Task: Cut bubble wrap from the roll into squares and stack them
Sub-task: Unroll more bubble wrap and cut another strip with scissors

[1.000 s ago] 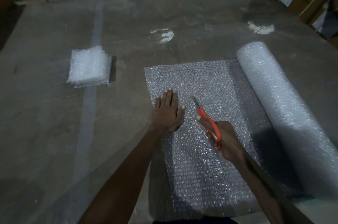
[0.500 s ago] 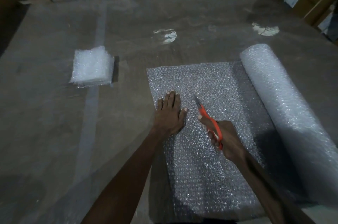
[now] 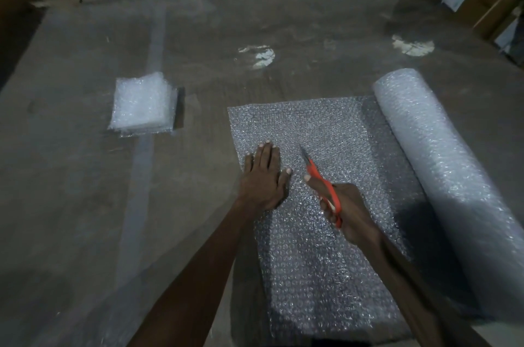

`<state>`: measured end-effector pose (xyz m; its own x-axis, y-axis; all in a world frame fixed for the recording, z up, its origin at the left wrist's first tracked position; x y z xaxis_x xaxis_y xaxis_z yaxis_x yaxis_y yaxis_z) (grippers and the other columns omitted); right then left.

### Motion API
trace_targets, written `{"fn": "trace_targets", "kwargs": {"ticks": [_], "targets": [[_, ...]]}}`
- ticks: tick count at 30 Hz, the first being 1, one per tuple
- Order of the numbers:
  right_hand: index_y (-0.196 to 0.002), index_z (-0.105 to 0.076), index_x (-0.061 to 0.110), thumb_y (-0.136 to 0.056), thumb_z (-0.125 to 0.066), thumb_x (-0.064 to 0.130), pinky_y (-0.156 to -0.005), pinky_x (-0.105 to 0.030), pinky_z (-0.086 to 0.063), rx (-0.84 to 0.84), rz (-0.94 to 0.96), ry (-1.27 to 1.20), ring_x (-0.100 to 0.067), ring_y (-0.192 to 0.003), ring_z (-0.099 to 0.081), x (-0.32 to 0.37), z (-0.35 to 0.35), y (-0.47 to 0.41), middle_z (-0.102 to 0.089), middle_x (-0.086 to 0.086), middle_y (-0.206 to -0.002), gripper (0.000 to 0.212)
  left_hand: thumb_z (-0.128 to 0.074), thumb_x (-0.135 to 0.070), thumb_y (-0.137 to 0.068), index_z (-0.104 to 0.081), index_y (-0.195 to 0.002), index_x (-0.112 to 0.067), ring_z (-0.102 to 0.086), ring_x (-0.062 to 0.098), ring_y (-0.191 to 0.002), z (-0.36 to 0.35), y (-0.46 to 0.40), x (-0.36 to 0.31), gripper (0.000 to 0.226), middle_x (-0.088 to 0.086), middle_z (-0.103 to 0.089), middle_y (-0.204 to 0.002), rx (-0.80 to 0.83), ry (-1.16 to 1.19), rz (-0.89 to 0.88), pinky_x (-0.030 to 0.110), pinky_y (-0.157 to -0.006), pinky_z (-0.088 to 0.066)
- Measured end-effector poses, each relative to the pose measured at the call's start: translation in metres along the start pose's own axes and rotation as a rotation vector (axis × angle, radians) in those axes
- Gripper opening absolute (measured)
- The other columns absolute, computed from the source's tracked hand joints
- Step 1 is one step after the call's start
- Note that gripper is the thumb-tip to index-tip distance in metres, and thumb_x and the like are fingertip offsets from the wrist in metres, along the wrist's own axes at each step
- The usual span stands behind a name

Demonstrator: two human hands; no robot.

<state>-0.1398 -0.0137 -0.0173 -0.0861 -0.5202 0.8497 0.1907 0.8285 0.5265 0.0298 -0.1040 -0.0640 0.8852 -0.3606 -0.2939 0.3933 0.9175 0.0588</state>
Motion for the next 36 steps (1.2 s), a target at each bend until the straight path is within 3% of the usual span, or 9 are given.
{"fn": "trace_targets", "kwargs": {"ticks": [3,8,16,21,25,32,36], "targets": [[-0.086,-0.068,-0.011,-0.076,-0.085,0.041,-0.036,-0.021,-0.032,0.002,0.002,-0.006,-0.013,-0.036,-0.042,0.003,-0.002,-0.002,-0.055,-0.008,-0.055,0.055,-0.008,-0.055,-0.099,-0.011,-0.159,-0.008,0.004,0.025,-0.154,0.000,0.000,0.000,0.075,0.011,-0.003,-0.167,0.001,0.000,0.003,0.048,-0.124,0.003],[-0.065,-0.064,0.006,-0.077,-0.086,0.037,-0.038,-0.021,-0.031,0.011,-0.003,-0.003,-0.014,-0.037,-0.040,0.000,-0.002,-0.005,-0.053,-0.007,-0.052,0.040,-0.008,-0.055,-0.100,-0.010,-0.159,-0.009,0.005,0.025,-0.154,-0.001,-0.001,0.002,0.075,0.011,-0.002,-0.167,0.008,-0.002,-0.003,0.050,-0.124,0.002],[-0.084,-0.070,-0.005,-0.075,-0.085,0.043,-0.038,-0.023,-0.034,0.003,-0.011,-0.014,-0.015,-0.040,-0.043,0.003,-0.002,-0.010,-0.057,-0.009,-0.056,0.051,-0.010,-0.052,-0.100,-0.013,-0.158,-0.006,0.000,0.028,-0.154,0.013,-0.022,0.010,0.074,0.014,-0.005,-0.167,-0.027,-0.002,0.020,0.051,-0.122,0.003],[-0.082,-0.068,-0.006,-0.076,-0.086,0.039,-0.035,-0.021,-0.032,-0.002,-0.023,-0.023,-0.013,-0.035,-0.041,0.005,-0.004,-0.015,-0.056,-0.008,-0.055,0.049,-0.017,-0.048,-0.106,-0.011,-0.158,-0.004,0.003,0.029,-0.154,0.024,-0.047,0.025,0.068,0.016,-0.003,-0.166,-0.006,-0.026,0.019,0.049,-0.122,0.003],[-0.070,-0.064,0.003,-0.075,-0.086,0.036,-0.036,-0.021,-0.031,0.014,-0.023,-0.031,-0.013,-0.036,-0.039,0.008,-0.005,-0.017,-0.052,-0.008,-0.054,0.040,-0.011,-0.052,-0.102,-0.013,-0.158,-0.004,-0.001,0.029,-0.154,0.021,-0.057,0.038,0.073,0.016,-0.007,-0.166,-0.006,-0.055,0.017,0.049,-0.122,-0.002],[-0.074,-0.068,0.000,-0.074,-0.086,0.042,-0.034,-0.021,-0.032,0.000,-0.037,-0.018,-0.013,-0.035,-0.042,0.011,-0.006,-0.021,-0.056,-0.008,-0.055,0.045,-0.014,-0.051,-0.105,-0.009,-0.159,-0.006,0.000,0.029,-0.154,0.018,-0.056,0.041,0.070,0.015,-0.005,-0.166,0.005,-0.066,0.019,0.050,-0.124,-0.005],[-0.074,-0.065,0.001,-0.078,-0.085,0.035,-0.034,-0.020,-0.030,0.012,-0.029,-0.046,-0.012,-0.033,-0.039,0.013,-0.009,-0.024,-0.053,-0.008,-0.054,0.040,-0.015,-0.051,-0.106,-0.007,-0.159,-0.006,0.002,0.027,-0.154,0.018,-0.056,0.041,0.069,0.014,-0.002,-0.167,0.014,-0.069,0.025,0.049,-0.124,-0.004]]}}
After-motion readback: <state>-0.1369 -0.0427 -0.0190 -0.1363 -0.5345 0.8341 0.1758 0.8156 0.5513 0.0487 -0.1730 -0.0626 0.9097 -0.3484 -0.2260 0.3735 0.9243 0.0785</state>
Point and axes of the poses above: each hand's wrist, its own y-axis away from the middle knuckle, its own z-axis out of the back of the hand, x = y × z, the point moved 3 cm from there along -y, towards the middle knuckle
